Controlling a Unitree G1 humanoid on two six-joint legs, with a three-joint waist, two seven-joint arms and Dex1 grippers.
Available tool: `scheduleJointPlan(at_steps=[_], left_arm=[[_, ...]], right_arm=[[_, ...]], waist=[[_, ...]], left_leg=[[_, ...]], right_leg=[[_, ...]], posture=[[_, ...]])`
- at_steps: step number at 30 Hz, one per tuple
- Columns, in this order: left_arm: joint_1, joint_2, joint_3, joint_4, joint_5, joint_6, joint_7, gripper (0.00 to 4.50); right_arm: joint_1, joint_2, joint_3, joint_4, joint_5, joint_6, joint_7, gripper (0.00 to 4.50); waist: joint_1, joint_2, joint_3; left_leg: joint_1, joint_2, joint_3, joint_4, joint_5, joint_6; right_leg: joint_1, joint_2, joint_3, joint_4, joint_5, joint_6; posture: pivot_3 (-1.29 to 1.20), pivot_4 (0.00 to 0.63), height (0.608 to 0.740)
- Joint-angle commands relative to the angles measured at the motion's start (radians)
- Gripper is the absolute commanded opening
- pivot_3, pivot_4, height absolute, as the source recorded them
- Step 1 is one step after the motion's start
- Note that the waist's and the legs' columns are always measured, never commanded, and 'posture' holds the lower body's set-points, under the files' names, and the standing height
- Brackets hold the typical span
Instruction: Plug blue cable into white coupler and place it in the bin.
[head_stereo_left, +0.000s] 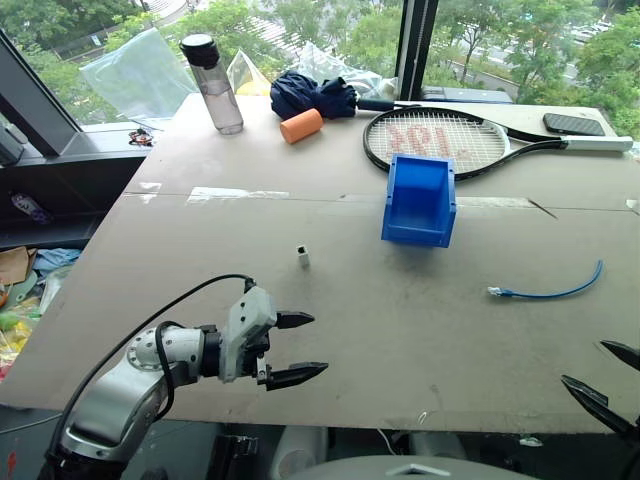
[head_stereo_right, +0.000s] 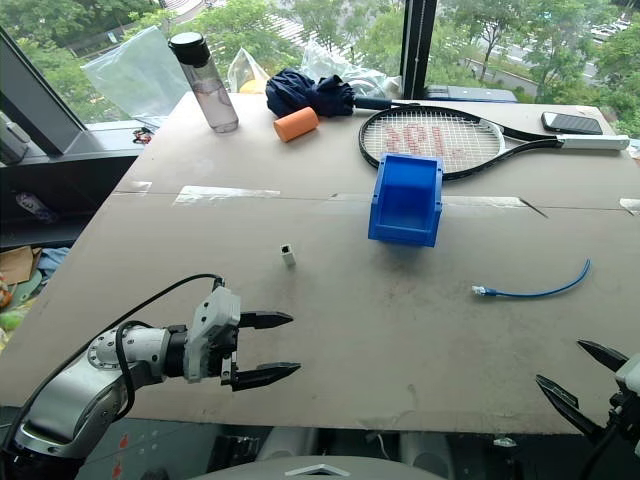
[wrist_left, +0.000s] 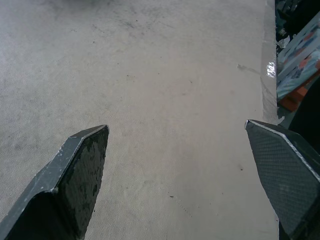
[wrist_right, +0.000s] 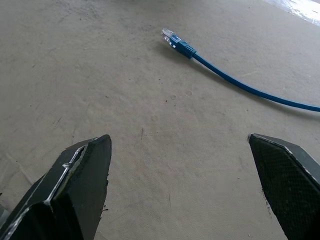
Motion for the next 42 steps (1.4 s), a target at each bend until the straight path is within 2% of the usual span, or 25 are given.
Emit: scheduleJointPlan(at_steps=[1,5,7,12,16,22,24,32,36,41,42], left_arm=[[-0.017,0.006,0.058,-0.044,-0.052,-0.006,-0.008,4.43],[-0.077,0.01,0.085,-0.065,-0.113,0.033,-0.006,4.43],[-0.11,0.009,0.075,-0.073,-0.124,0.049,-0.006,4.43],[-0.164,0.023,0.008,-0.114,-0.102,0.058,-0.024,4.43],[-0.178,0.029,-0.011,-0.144,-0.102,0.069,-0.005,4.43],[-0.152,0.035,-0.038,-0.133,-0.028,0.012,-0.008,4.43],[-0.135,0.026,-0.04,-0.142,-0.023,0.005,0.0,4.43],[-0.072,0.042,0.009,-0.201,-0.079,0.015,-0.008,4.43],[-0.116,0.049,0.014,-0.219,-0.112,0.042,-0.004,4.43],[-0.161,0.048,0.006,-0.246,-0.142,0.084,0.021,4.5],[-0.167,0.048,0.005,-0.249,-0.147,0.09,0.024,4.5]], right_arm=[[-0.053,-0.036,-0.03,-0.055,0.042,0.038,-0.03,4.41],[-0.225,-0.131,0.048,-0.123,0.055,0.186,-0.105,4.41],[-0.312,-0.224,0.127,-0.12,0.014,0.284,-0.114,4.41],[-0.536,-0.375,0.318,-0.023,-0.052,0.421,-0.097,4.41],[-0.673,-0.44,0.447,0.058,-0.117,0.473,-0.075,4.41],[-0.845,-0.436,0.639,0.204,-0.219,0.479,-0.034,4.41],[-0.891,-0.401,0.689,0.262,-0.248,0.465,-0.04,4.41],[-0.946,-0.378,0.733,0.273,-0.232,0.521,0.038,4.41],[-1.007,-0.357,0.76,0.317,-0.216,0.549,0.097,4.41],[-1.058,-0.331,0.79,0.343,-0.232,0.566,0.125,2.21],[-1.06,-0.326,0.795,0.341,-0.237,0.562,0.125,1.63]], waist=[[0.0,0.0,0.0],[-0.011,0.0,0.001],[-0.011,0.001,0.0],[0.001,-0.001,0.0],[0.001,-0.001,0.001],[-0.005,-0.001,0.001],[-0.005,-0.001,0.001],[-0.023,-0.004,-0.001],[-0.024,-0.004,-0.001],[-0.027,-0.004,-0.001],[-0.027,-0.004,-0.001]], left_leg=[[0.0,0.0,0.0,0.0,0.0,0.0],[0.0,0.0,0.001,0.001,0.0,0.0],[0.001,-0.001,0.002,0.002,0.0,0.0],[-0.001,-0.003,-0.001,0.002,0.0,0.0],[-0.001,-0.003,-0.001,0.002,0.0,0.001],[0.0,-0.003,0.0,0.002,0.0,0.001],[0.0,-0.003,0.0,0.002,0.0,0.001],[0.0,-0.002,0.0,0.004,0.0,0.001],[0.001,-0.001,-0.001,0.004,0.0,0.001],[0.001,-0.001,-0.001,0.004,0.0,0.001],[0.001,-0.001,-0.002,0.004,0.0,0.001]], right_leg=[[0.0,0.0,0.0,0.0,0.0,0.0],[0.0,0.001,0.001,0.001,0.0,0.0],[0.0,0.001,0.001,0.001,0.0,0.0],[0.0,0.002,0.0,0.001,0.003,-0.004],[0.0,0.002,0.0,0.0,0.003,-0.004],[0.0,0.002,0.001,0.001,0.003,-0.004],[0.0,0.002,0.001,0.001,0.003,-0.004],[0.001,0.003,0.0,0.002,0.003,-0.004],[0.001,0.004,-0.001,0.002,0.003,-0.004],[0.001,0.004,0.0,0.002,0.003,-0.004],[0.001,0.004,-0.001,0.002,0.004,-0.003]], posture=[[0.0,0.15,0.74],[0.0,0.15,0.74],[0.0,0.15,0.74],[0.0,0.15,0.74],[0.0,0.15,0.74],[0.0,0.15,0.74],[0.0,0.15,0.74],[0.0,0.15,0.74],[0.0,0.15,0.74],[0.0,0.15,0.74],[0.0,0.15,0.74]])
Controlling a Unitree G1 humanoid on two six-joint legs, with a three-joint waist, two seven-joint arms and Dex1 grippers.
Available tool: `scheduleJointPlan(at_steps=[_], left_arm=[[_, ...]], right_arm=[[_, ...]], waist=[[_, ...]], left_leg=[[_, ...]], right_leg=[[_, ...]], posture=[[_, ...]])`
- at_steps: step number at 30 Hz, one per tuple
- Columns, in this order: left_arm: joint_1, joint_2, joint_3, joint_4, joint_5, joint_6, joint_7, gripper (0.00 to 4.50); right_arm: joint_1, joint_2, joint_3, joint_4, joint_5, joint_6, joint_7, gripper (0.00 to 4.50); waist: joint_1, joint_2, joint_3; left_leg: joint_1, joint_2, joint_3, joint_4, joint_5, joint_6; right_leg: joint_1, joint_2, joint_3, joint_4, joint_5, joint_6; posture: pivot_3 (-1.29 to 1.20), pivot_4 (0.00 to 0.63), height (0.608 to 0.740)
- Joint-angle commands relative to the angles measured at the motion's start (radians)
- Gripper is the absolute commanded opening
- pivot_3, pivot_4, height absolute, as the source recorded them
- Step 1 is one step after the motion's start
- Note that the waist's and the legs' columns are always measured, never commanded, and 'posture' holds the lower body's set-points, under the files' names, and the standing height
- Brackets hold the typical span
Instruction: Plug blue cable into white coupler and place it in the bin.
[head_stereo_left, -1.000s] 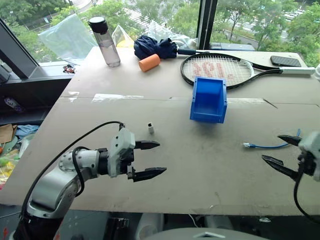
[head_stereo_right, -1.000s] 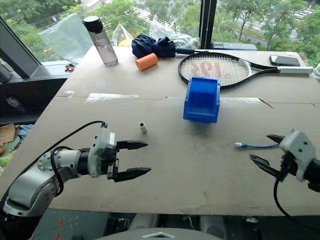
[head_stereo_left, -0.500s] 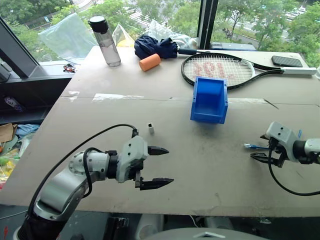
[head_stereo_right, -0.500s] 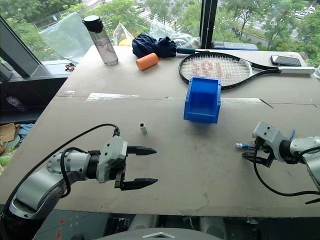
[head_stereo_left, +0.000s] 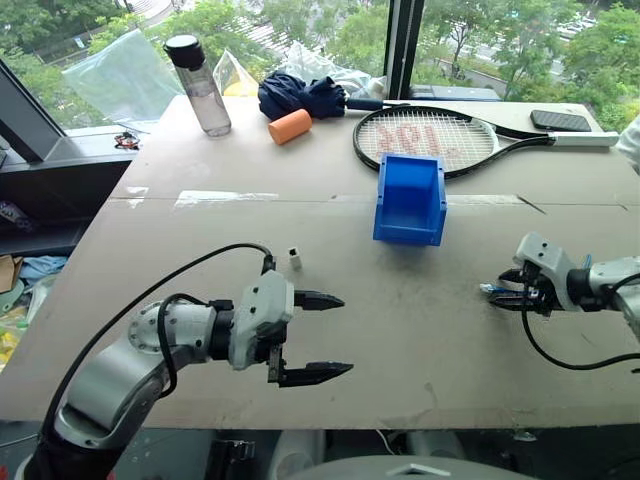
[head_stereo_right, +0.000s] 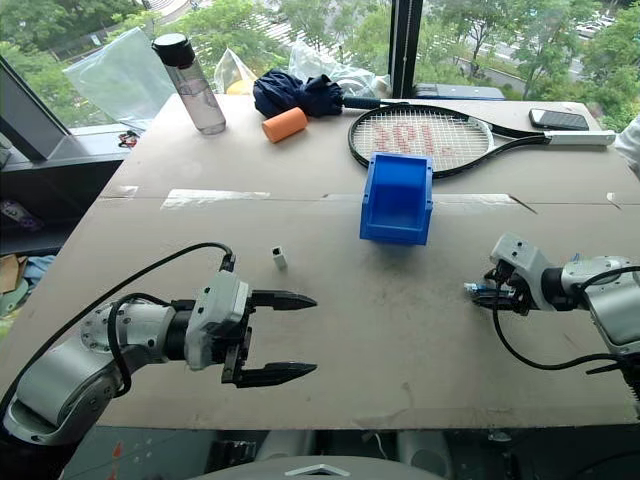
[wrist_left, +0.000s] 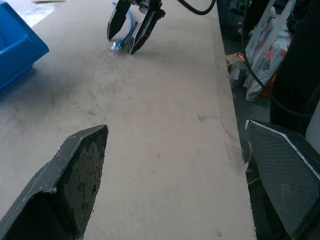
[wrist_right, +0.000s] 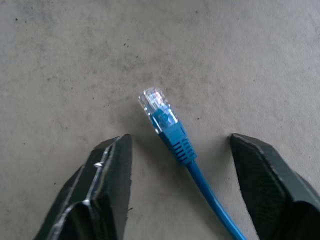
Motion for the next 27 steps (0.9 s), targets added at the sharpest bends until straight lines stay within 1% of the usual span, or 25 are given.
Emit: scheduleJointPlan(at_steps=[1,2,3,4,8,10,13,16,18,19,20,21,22,24,26,27], left_arm=[[-0.021,0.005,0.008,-0.044,-0.035,0.021,0.014,4.5],[-0.025,0.005,0.007,-0.045,-0.037,0.025,0.016,4.5],[-0.029,0.005,0.006,-0.045,-0.039,0.029,0.018,4.5],[-0.031,0.005,0.006,-0.045,-0.04,0.031,0.02,4.5],[-0.051,0.0,0.006,-0.033,-0.045,0.042,0.03,4.5],[-0.062,-0.005,0.002,-0.024,-0.038,0.047,0.041,4.5],[-0.08,-0.01,-0.021,-0.006,0.011,0.027,0.059,4.5],[-0.104,-0.012,-0.049,0.024,0.045,0.022,0.06,4.5],[-0.121,-0.015,-0.069,0.049,0.071,0.006,0.053,4.5],[-0.129,-0.015,-0.081,0.061,0.084,0.005,0.051,4.5],[-0.14,-0.012,-0.106,0.08,0.132,-0.007,0.066,4.5],[-0.151,-0.015,-0.131,0.101,0.175,-0.022,0.08,4.5],[-0.164,-0.022,-0.151,0.119,0.192,-0.027,0.076,4.5],[-0.213,-0.047,-0.185,0.149,0.187,0.004,0.07,4.5],[-0.256,-0.068,-0.222,0.189,0.209,-0.004,0.053,4.5],[-0.271,-0.074,-0.241,0.21,0.224,-0.02,0.038,4.5]], right_arm=[[-0.009,0.021,0.03,-0.017,-0.001,0.001,0.024,1.18],[-0.007,0.024,0.031,-0.028,-0.002,-0.001,0.024,0.63],[-0.005,0.027,0.027,-0.042,0.002,0.005,0.024,0.2],[-0.003,0.03,0.023,-0.052,0.005,0.01,0.024,0.04],[-0.014,0.065,0.025,-0.21,0.055,0.097,0.011,0.04],[-0.037,0.095,0.052,-0.283,0.065,0.148,-0.011,0.04],[-0.083,0.151,0.116,-0.352,0.054,0.219,-0.058,0.04],[-0.13,0.198,0.203,-0.362,0.004,0.235,-0.106,0.04],[-0.153,0.208,0.258,-0.332,-0.048,0.196,-0.122,0.04],[-0.16,0.212,0.272,-0.316,-0.066,0.179,-0.131,0.04],[-0.159,0.217,0.272,-0.301,-0.071,0.166,-0.138,0.04],[-0.153,0.218,0.269,-0.292,-0.076,0.155,-0.146,0.78],[-0.144,0.214,0.262,-0.29,-0.082,0.147,-0.154,0.95],[-0.085,0.195,0.178,-0.356,-0.025,0.159,-0.15,1.87],[0.003,0.185,0.049,-0.451,0.055,0.145,-0.141,2.57],[0.053,0.182,-0.011,-0.493,0.084,0.136,-0.142,3.08]], waist=[[0.0,0.0,0.0],[0.001,0.0,0.0],[0.001,0.0,0.0],[0.0,0.0,0.0],[-0.001,0.001,0.001],[0.0,0.002,0.002],[0.002,0.003,0.002],[0.004,0.002,0.002],[0.006,0.002,0.002],[0.007,0.002,0.002],[0.008,0.002,0.002],[0.008,0.002,0.002],[0.009,0.002,0.002],[0.011,0.002,0.002],[0.027,0.002,0.002],[0.027,0.002,0.002]], left_leg=[[0.0,0.0,0.0,0.0,0.0,0.0],[0.0,0.0,0.0,0.0,0.0,0.0],[0.0,0.0,0.0,0.0,0.0,0.0],[0.0,0.0,0.0,0.0,0.0,0.0],[0.0,0.001,-0.001,0.0,0.0,0.0],[0.0,0.001,-0.001,0.0,0.0,0.0],[-0.001,0.001,-0.002,0.0,0.0,0.0],[-0.001,0.001,-0.002,0.0,0.0,0.0],[-0.001,0.0,-0.002,0.001,0.0,0.0],[-0.002,0.0,-0.002,0.001,0.0,0.0],[-0.002,0.0,-0.002,0.001,0.0,0.0],[-0.002,0.0,-0.002,0.001,0.0,0.0],[-0.002,0.0,-0.002,0.001,0.0,0.0],[-0.002,0.0,-0.002,0.001,0.0,0.0],[-0.003,-0.001,-0.004,0.001,0.0,0.0],[-0.004,-0.001,-0.005,0.001,0.0,0.0]], right_leg=[[0.0,0.0,0.0,0.0,0.0,0.0],[0.0,0.0,0.0,0.0,0.0,0.0],[0.0,0.0,0.0,0.0,0.0,0.001],[0.0,0.0,0.0,0.0,0.0,0.001],[0.0,0.001,0.0,0.0,0.0,0.001],[0.0,0.002,0.0,0.0,0.001,0.002],[-0.001,0.002,0.0,0.0,0.001,0.003],[0.0,0.002,-0.001,0.0,0.001,0.001],[0.0,0.001,-0.001,0.0,0.0,0.001],[-0.001,0.001,-0.001,0.0,0.0,0.001],[-0.001,0.001,-0.001,0.0,0.0,0.001],[-0.001,0.001,-0.001,0.0,0.0,0.001],[-0.001,0.001,-0.001,0.0,0.0,0.001],[-0.001,0.001,-0.001,0.0,0.0,0.001],[-0.001,0.001,-0.002,0.0,0.001,0.002],[-0.001,0.001,-0.004,0.0,0.002,0.003]], posture=[[0.0,0.15,0.74],[0.0,0.15,0.74],[0.0,0.15,0.74],[0.0,0.15,0.74],[0.0,0.15,0.74],[0.0,0.15,0.74],[0.0,0.15,0.74],[0.0,0.15,0.74],[0.0,0.15,0.74],[0.0,0.15,0.74],[0.0,0.15,0.74],[0.0,0.15,0.74],[0.0,0.15,0.74],[0.0,0.15,0.74],[0.0,0.15,0.74],[0.0,0.15,0.74]])
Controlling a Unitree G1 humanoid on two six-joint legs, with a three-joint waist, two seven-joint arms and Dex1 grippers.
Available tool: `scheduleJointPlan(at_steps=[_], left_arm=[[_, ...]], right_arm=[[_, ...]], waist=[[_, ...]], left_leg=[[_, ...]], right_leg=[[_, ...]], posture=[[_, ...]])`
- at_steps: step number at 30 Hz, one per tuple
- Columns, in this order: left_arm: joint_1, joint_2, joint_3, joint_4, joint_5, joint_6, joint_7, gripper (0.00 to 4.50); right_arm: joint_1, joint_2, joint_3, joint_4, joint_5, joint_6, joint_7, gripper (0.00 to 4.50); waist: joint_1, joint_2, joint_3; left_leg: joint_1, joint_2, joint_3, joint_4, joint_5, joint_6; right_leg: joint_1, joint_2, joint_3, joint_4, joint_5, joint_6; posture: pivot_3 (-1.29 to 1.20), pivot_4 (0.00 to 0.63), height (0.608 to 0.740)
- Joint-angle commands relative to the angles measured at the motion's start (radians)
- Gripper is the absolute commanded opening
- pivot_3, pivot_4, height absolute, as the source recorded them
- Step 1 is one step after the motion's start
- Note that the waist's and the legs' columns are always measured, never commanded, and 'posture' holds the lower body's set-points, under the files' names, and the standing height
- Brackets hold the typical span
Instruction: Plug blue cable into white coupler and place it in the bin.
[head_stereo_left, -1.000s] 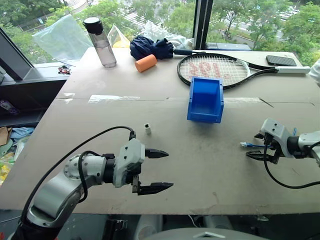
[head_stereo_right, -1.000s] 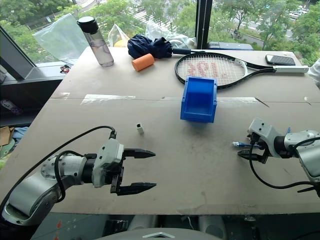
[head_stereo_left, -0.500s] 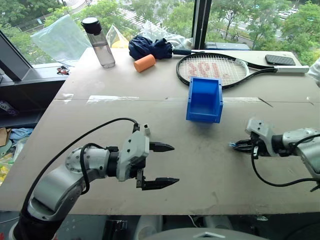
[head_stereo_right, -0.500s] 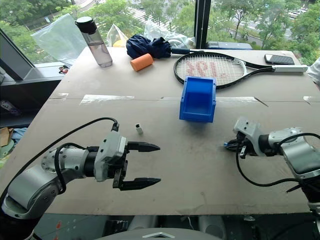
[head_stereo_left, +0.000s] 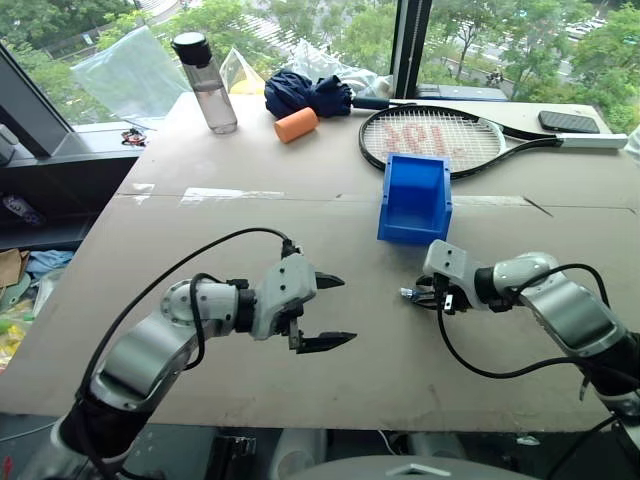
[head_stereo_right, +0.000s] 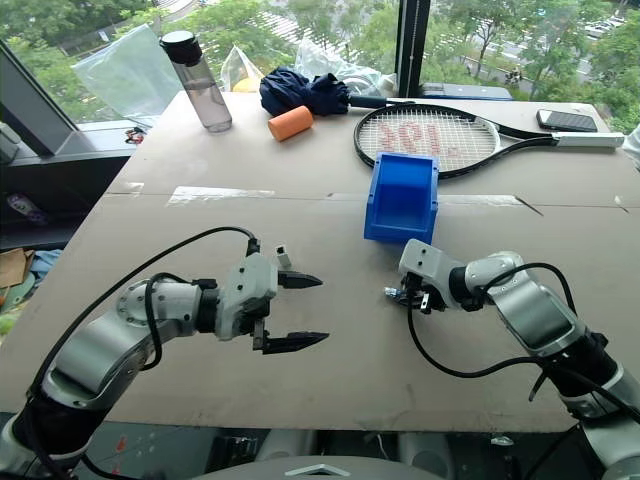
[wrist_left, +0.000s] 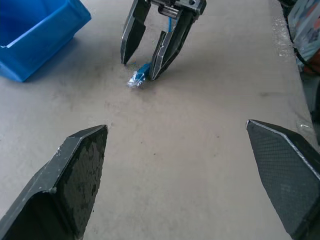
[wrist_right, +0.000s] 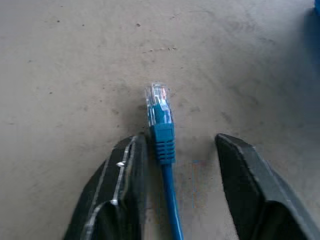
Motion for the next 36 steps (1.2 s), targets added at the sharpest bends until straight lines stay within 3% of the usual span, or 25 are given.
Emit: scheduleJointPlan(at_steps=[1,3,6,8,11,15,19,24,30,33,36], left_arm=[[-0.049,-0.017,-0.047,0.048,0.045,-0.042,-0.038,4.5],[-0.079,-0.04,-0.075,0.094,0.07,-0.061,-0.052,4.5],[-0.181,-0.127,-0.158,0.204,0.121,-0.071,-0.07,4.5],[-0.234,-0.169,-0.19,0.264,0.15,-0.088,-0.086,4.5],[-0.297,-0.223,-0.226,0.364,0.198,-0.14,-0.109,4.5],[-0.402,-0.36,-0.299,0.561,0.275,-0.197,-0.108,4.5],[-0.478,-0.429,-0.327,0.714,0.348,-0.249,-0.11,4.5],[-0.515,-0.463,-0.368,0.862,0.416,-0.356,-0.163,2.88],[-0.511,-0.456,-0.353,0.883,0.431,-0.389,-0.231,0.03],[-0.507,-0.456,-0.308,0.853,0.379,-0.316,-0.273,0.03],[-0.5,-0.451,-0.216,0.757,0.219,-0.101,-0.345,0.03]], right_arm=[[0.118,-0.02,-0.21,-0.163,0.109,-0.032,0.001,3.08],[0.229,-0.019,-0.317,-0.227,0.142,-0.073,-0.004,3.08],[0.534,0.05,-0.562,-0.409,0.21,-0.154,0.003,3.08],[0.655,0.09,-0.642,-0.483,0.239,-0.175,-0.013,3.08],[0.802,0.142,-0.69,-0.561,0.229,-0.23,-0.042,3.08],[1.046,0.261,-0.744,-0.636,0.168,-0.366,-0.078,3.08],[1.137,0.31,-0.714,-0.652,0.125,-0.432,-0.119,3.08],[1.184,0.345,-0.638,-0.654,0.066,-0.476,-0.18,3.16],[1.17,0.39,-0.542,-0.674,0.107,-0.415,-0.277,3.16],[1.122,0.43,-0.475,-0.666,0.187,-0.337,-0.341,3.16],[1.058,0.467,-0.408,-0.644,0.27,-0.252,-0.402,3.16]], waist=[[0.0,0.0,0.0],[0.002,0.0,0.0],[0.007,0.0,-0.001],[0.014,0.0,0.0],[-0.009,0.0,-0.001],[0.0,0.003,-0.003],[-0.007,0.001,-0.004],[-0.006,0.001,-0.004],[-0.001,0.0,-0.005],[-0.002,-0.001,-0.005],[-0.004,0.0,-0.005]], left_leg=[[0.001,0.0,0.001,0.0,0.0,0.0],[0.0,0.0,0.001,0.0,0.0,0.0],[0.001,0.0,0.0,0.0,0.0,0.0],[0.0,0.0,-0.002,0.001,0.0,0.0],[0.001,0.0,0.001,0.004,0.0,0.0],[0.003,0.001,0.0,0.005,0.0,0.001],[0.003,0.0,0.001,0.005,0.0,0.001],[0.003,0.001,0.0,0.005,-0.001,0.001],[0.002,0.001,0.0,0.005,-0.002,0.004],[0.002,0.001,0.0,0.005,-0.002,0.004],[0.002,0.002,0.0,0.005,-0.002,0.004]], right_leg=[[0.0,0.0,0.001,0.0,0.0,0.0],[0.0,0.0,0.0,0.0,0.0,0.0],[0.001,0.0,0.0,0.0,0.0,0.0],[0.002,0.0,-0.002,0.0,0.0,0.001],[0.003,0.001,0.001,0.001,0.0,0.001],[0.005,0.001,0.0,0.001,-0.004,0.002],[0.005,0.001,0.001,0.0,-0.005,0.001],[0.005,0.001,0.001,0.0,-0.005,0.001],[0.005,0.001,0.001,0.0,-0.005,0.001],[0.005,0.001,0.001,0.0,-0.005,0.0],[0.005,0.001,0.001,0.0,-0.005,0.0]], posture=[[0.0,0.15,0.74],[0.0,0.15,0.74],[0.0,0.15,0.74],[0.0,0.15,0.74],[0.0,0.15,0.74],[0.0,0.15,0.74],[0.0,0.15,0.74],[0.0,0.15,0.74],[0.0,0.15,0.74],[0.0,0.15,0.74],[0.0,0.15,0.74]])
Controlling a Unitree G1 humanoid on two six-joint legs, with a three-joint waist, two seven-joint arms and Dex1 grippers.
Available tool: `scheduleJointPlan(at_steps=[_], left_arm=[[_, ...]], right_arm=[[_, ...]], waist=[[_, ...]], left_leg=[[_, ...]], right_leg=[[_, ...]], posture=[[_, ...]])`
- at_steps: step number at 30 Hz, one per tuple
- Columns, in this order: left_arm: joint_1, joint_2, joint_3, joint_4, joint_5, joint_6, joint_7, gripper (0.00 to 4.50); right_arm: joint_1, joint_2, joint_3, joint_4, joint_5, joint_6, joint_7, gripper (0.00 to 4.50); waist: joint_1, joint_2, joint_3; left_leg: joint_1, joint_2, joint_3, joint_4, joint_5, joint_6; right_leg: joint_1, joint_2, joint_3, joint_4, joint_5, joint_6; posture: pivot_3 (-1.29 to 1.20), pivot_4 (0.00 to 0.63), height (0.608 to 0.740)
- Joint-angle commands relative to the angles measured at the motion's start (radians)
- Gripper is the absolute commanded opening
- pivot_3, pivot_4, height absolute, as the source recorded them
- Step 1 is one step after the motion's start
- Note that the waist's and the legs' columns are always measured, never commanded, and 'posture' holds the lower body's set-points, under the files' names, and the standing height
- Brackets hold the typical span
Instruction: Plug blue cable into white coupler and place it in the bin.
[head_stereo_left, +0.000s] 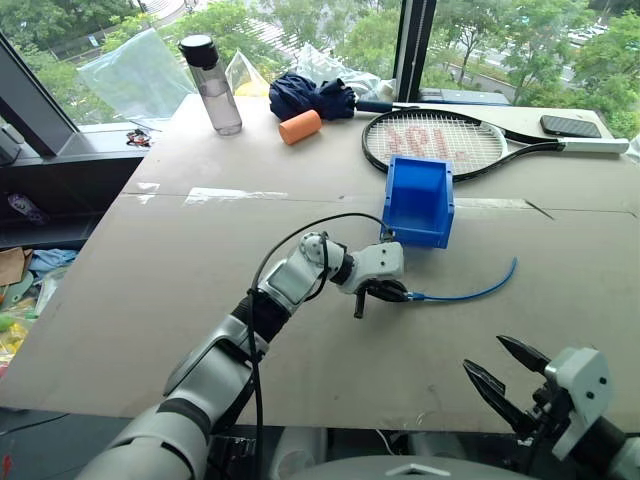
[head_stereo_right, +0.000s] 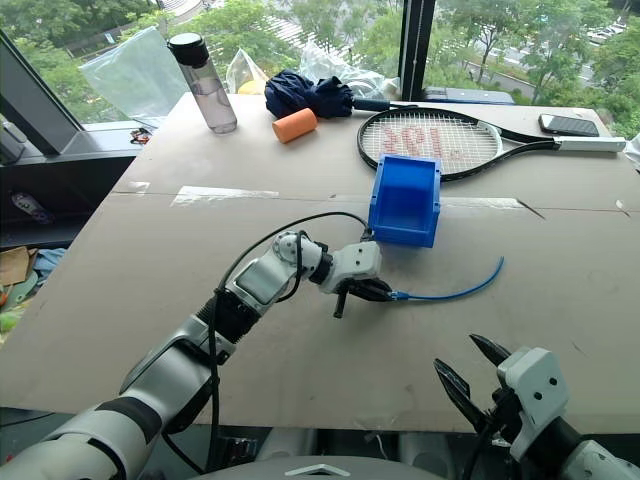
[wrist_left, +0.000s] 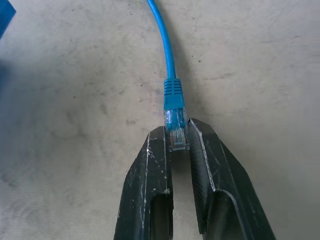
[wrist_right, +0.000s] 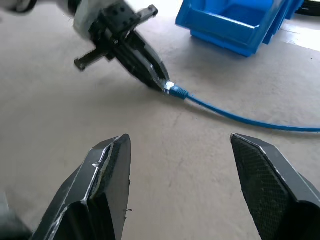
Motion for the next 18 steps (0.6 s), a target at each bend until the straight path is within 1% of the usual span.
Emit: scheduleJointPlan(at_steps=[1,5,7,8,11,16,18], left_arm=[[0.004,0.011,0.119,-0.147,-0.193,0.24,-0.088,0.03],[0.008,0.03,0.218,-0.272,-0.35,0.493,-0.081,0.03],[0.015,0.043,0.251,-0.328,-0.412,0.584,-0.071,0.03],[0.02,0.048,0.26,-0.35,-0.43,0.612,-0.065,0.03],[0.04,0.068,0.278,-0.416,-0.477,0.668,-0.048,0.03],[0.044,0.075,0.333,-0.48,-0.578,0.78,0.005,0.03],[0.048,0.079,0.353,-0.498,-0.611,0.81,0.023,0.0]], right_arm=[[-0.058,0.031,0.062,-0.006,0.116,0.094,-0.075,3.16],[-0.169,0.087,0.087,0.037,0.306,0.185,-0.154,3.16],[-0.243,0.103,0.092,0.06,0.381,0.218,-0.195,3.16],[-0.278,0.108,0.091,0.072,0.408,0.227,-0.213,3.16],[-0.392,0.133,0.069,0.109,0.56,0.242,-0.281,3.16],[-0.486,0.097,0.051,0.137,0.775,0.253,-0.352,3.16],[-0.518,0.068,0.062,0.164,0.818,0.265,-0.359,2.63]], waist=[[-0.001,0.0,0.0],[0.001,0.0,0.0],[0.001,0.001,0.0],[0.002,0.001,0.0],[-0.003,0.001,0.0],[-0.004,0.001,0.0],[-0.009,0.001,0.001]], left_leg=[[-0.001,0.0,0.0,0.0,0.0,0.0],[-0.002,0.0,-0.001,0.0,0.0,0.0],[-0.001,0.0,-0.001,0.0,0.0,0.0],[-0.001,0.0,-0.001,0.0,0.0,0.0],[0.0,0.0,-0.001,0.0,0.0,0.0],[-0.001,0.0,-0.002,0.0,0.0,0.0],[-0.001,0.0,-0.001,0.0,0.0,0.0]], right_leg=[[-0.001,0.0,0.0,0.0,0.0,0.0],[-0.001,0.0,0.0,0.0,0.0,0.0],[-0.001,0.0,0.0,0.0,0.0,0.0],[-0.001,0.0,0.0,0.0,0.0,0.0],[-0.001,0.0,-0.001,0.0,0.001,0.0],[0.0,0.0,-0.001,0.001,0.003,-0.003],[0.0,0.0,-0.001,0.001,0.003,-0.003]], posture=[[0.0,0.15,0.74],[0.0,0.15,0.74],[0.0,0.15,0.74],[0.0,0.15,0.74],[0.0,0.15,0.74],[0.0,0.15,0.74],[0.0,0.15,0.74]])
